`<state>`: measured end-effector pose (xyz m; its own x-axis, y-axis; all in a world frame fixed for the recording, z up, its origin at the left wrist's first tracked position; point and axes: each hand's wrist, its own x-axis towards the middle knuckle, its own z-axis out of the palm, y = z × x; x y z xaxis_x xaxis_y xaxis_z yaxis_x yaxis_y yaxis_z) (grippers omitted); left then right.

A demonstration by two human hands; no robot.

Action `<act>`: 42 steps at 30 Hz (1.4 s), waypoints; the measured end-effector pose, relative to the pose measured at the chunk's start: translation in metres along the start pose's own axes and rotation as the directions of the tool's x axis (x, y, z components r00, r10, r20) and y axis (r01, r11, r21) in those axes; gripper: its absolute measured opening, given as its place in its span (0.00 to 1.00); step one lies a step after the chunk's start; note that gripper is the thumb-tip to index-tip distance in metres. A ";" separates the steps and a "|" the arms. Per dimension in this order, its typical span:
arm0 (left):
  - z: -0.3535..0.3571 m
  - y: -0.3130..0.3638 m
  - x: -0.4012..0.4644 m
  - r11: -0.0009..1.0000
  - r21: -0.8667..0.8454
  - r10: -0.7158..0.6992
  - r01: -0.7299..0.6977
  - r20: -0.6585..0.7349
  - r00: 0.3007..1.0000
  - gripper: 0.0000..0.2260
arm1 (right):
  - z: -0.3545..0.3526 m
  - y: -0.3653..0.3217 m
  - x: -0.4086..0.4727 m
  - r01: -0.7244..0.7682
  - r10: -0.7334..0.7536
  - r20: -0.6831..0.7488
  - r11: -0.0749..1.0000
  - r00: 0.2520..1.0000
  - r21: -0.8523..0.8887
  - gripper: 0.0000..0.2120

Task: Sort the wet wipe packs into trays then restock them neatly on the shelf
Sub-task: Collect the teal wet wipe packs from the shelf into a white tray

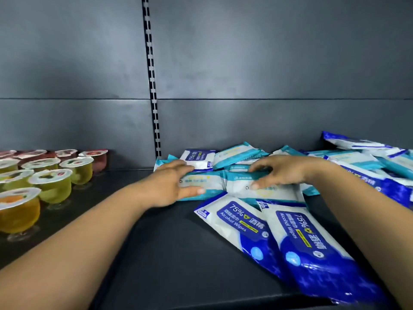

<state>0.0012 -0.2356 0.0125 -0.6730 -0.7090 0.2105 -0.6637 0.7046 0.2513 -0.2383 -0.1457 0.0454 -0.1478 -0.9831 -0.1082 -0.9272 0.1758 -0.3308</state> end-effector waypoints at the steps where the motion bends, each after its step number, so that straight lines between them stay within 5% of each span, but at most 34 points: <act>1: 0.001 0.000 -0.001 0.999 0.034 -0.033 0.032 0.028 0.999 0.33 | 0.000 0.000 0.000 0.002 -0.002 0.011 1.000 1.000 -0.015 0.28; 4: 0.003 -0.002 -0.001 0.988 0.069 -0.141 0.137 0.048 0.989 0.37 | 0.001 0.001 -0.002 0.023 -0.023 0.021 1.000 1.000 -0.020 0.26; 9: 0.004 -0.008 -0.001 0.954 -0.105 -0.274 0.280 0.064 0.960 0.46 | 0.004 0.002 0.001 0.020 -0.018 -0.043 0.998 0.999 0.052 0.22; 13: -0.003 -0.007 -0.001 0.933 -0.163 -0.333 0.321 -0.055 0.941 0.42 | 0.005 0.002 -0.001 0.045 -0.045 -0.132 0.999 0.990 -0.001 0.17; 18: -0.011 0.000 -0.001 0.879 -0.263 -0.416 0.397 -0.017 0.909 0.37 | 0.003 0.006 0.000 0.160 -0.115 -0.336 0.981 0.935 0.107 0.13; 20: -0.018 0.000 -0.003 0.884 -0.234 -0.422 0.405 -0.025 0.906 0.36 | 0.000 0.009 -0.001 0.087 -0.043 -0.249 0.982 0.968 0.169 0.10; 23: -0.027 -0.004 -0.007 0.874 -0.200 -0.453 0.443 -0.009 0.891 0.36 | -0.007 0.017 -0.006 -0.142 0.141 -0.093 0.990 0.986 -0.004 0.20; 27: -0.029 -0.002 -0.019 0.838 -0.331 -0.473 0.433 -0.046 0.880 0.35 | -0.007 0.015 -0.015 -0.176 0.176 -0.002 0.984 0.984 -0.016 0.24; 31: -0.032 0.009 -0.038 0.808 -0.472 -0.472 0.352 -0.161 0.867 0.24 | -0.008 0.005 -0.031 -0.129 0.141 -0.204 0.989 0.969 0.072 0.22; 34: -0.046 0.017 -0.058 0.827 -0.495 -0.482 0.266 -0.381 0.789 0.11 | -0.021 -0.001 -0.058 0.008 0.088 -0.476 0.980 0.875 0.196 0.13; 36: -0.055 0.033 -0.075 0.746 -0.659 -0.506 0.100 -0.462 0.729 0.12 | -0.032 0.002 -0.081 0.125 0.077 -0.616 0.953 0.784 0.277 0.12; 39: -0.061 0.082 -0.107 0.389 -0.899 -0.540 -0.200 -0.399 0.741 0.07 | -0.041 0.012 -0.122 0.336 0.110 -0.739 0.839 0.664 0.427 0.16; 42: -0.044 0.148 -0.140 0.211 -0.951 -0.536 -0.225 -0.305 0.787 0.05 | -0.027 0.033 -0.179 0.536 0.124 -0.738 0.610 0.663 0.584 0.07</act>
<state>0.0112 -0.0331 0.0618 -0.0742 -0.9448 0.3190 0.3223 0.2800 0.9043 -0.2519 0.0348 0.0793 -0.4668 -0.6682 0.5793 -0.4441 -0.3894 -0.8069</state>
